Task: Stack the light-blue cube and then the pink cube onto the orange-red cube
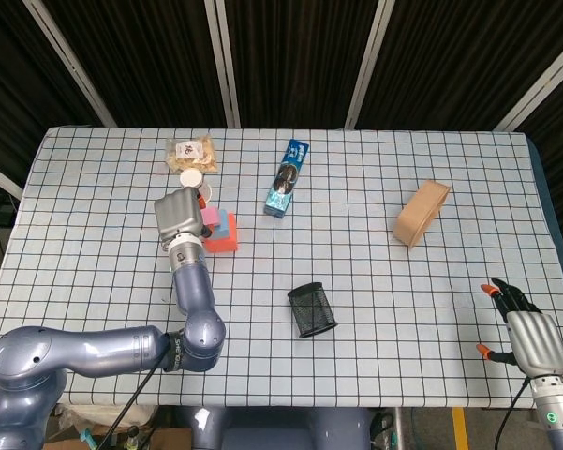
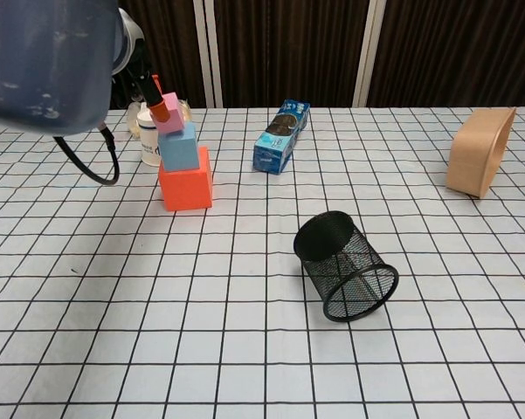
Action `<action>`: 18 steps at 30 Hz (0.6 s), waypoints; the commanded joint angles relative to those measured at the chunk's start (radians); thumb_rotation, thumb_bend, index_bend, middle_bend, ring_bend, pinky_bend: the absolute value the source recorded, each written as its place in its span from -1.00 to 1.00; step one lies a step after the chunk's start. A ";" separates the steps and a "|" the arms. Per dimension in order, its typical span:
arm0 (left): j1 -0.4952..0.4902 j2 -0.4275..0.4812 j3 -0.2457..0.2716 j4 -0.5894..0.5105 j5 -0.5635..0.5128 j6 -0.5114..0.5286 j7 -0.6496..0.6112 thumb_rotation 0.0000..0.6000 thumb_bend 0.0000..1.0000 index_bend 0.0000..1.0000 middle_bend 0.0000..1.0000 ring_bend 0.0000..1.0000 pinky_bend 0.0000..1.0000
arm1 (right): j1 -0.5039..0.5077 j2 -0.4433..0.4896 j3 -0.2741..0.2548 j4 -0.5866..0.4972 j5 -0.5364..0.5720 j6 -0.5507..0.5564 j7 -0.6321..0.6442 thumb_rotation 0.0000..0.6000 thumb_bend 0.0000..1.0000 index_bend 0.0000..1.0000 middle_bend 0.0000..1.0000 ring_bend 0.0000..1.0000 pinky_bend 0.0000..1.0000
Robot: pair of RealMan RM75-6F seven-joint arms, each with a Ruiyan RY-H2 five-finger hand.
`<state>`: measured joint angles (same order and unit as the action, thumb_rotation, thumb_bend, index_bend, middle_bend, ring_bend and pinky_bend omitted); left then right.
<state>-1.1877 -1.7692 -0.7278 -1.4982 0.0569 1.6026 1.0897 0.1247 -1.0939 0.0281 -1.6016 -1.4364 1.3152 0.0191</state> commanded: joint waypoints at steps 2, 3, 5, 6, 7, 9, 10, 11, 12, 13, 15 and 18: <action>0.000 -0.002 0.001 0.003 0.001 -0.003 -0.001 1.00 -0.37 0.00 0.68 0.36 0.42 | -0.001 0.001 0.000 -0.002 0.000 0.001 0.001 1.00 -0.73 -0.65 -0.79 -0.73 -0.31; 0.000 -0.002 0.002 0.003 0.001 -0.004 0.000 1.00 -0.37 -0.01 0.68 0.35 0.42 | -0.001 0.002 0.000 -0.001 0.000 0.001 0.002 1.00 -0.72 -0.65 -0.79 -0.73 -0.31; 0.000 -0.003 0.002 0.004 -0.001 -0.005 0.001 1.00 -0.37 -0.01 0.68 0.35 0.42 | -0.001 0.002 0.000 -0.001 0.001 0.000 0.004 1.00 -0.72 -0.65 -0.79 -0.73 -0.30; -0.001 -0.004 0.002 0.004 -0.001 -0.005 0.002 1.00 -0.37 -0.01 0.68 0.35 0.42 | 0.000 0.002 0.000 -0.001 0.002 -0.001 0.004 1.00 -0.72 -0.65 -0.79 -0.73 -0.31; -0.001 -0.004 0.002 0.004 -0.002 -0.006 0.002 1.00 -0.37 -0.02 0.68 0.35 0.42 | 0.000 0.002 0.000 -0.001 0.003 -0.002 0.003 1.00 -0.72 -0.65 -0.79 -0.73 -0.31; -0.001 -0.004 0.002 0.002 -0.004 -0.005 0.005 1.00 -0.37 -0.02 0.68 0.35 0.42 | 0.000 0.003 0.000 -0.001 0.004 -0.004 0.003 1.00 -0.72 -0.65 -0.79 -0.73 -0.31; -0.001 -0.004 0.002 0.002 -0.003 -0.004 0.004 1.00 -0.37 -0.02 0.68 0.35 0.42 | 0.001 0.003 0.000 -0.001 0.005 -0.006 0.003 1.00 -0.72 -0.65 -0.79 -0.73 -0.31; -0.002 -0.004 0.002 0.002 -0.001 -0.003 0.003 1.00 -0.37 -0.02 0.68 0.35 0.42 | 0.001 0.003 0.000 -0.001 0.005 -0.006 0.004 1.00 -0.72 -0.65 -0.79 -0.73 -0.31; -0.002 -0.005 0.002 0.001 0.000 -0.002 0.003 1.00 -0.37 -0.02 0.68 0.36 0.42 | 0.001 0.003 0.000 -0.001 0.005 -0.006 0.004 1.00 -0.72 -0.65 -0.79 -0.73 -0.31; -0.002 -0.005 0.002 0.000 0.000 0.000 0.004 1.00 -0.37 -0.02 0.68 0.36 0.42 | 0.001 0.003 0.000 -0.001 0.004 -0.005 0.005 1.00 -0.72 -0.65 -0.79 -0.73 -0.31; -0.003 -0.004 0.001 -0.003 -0.001 0.003 0.006 1.00 -0.37 -0.03 0.68 0.36 0.42 | 0.000 0.004 0.000 -0.001 0.004 -0.003 0.007 1.00 -0.72 -0.65 -0.79 -0.73 -0.31; -0.004 -0.004 0.000 -0.006 -0.002 0.006 0.009 1.00 -0.37 -0.06 0.68 0.35 0.42 | 0.000 0.005 0.000 -0.003 0.002 -0.002 0.009 1.00 -0.72 -0.65 -0.79 -0.73 -0.31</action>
<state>-1.1913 -1.7736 -0.7272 -1.5036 0.0550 1.6086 1.0980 0.1243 -1.0892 0.0277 -1.6037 -1.4341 1.3131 0.0279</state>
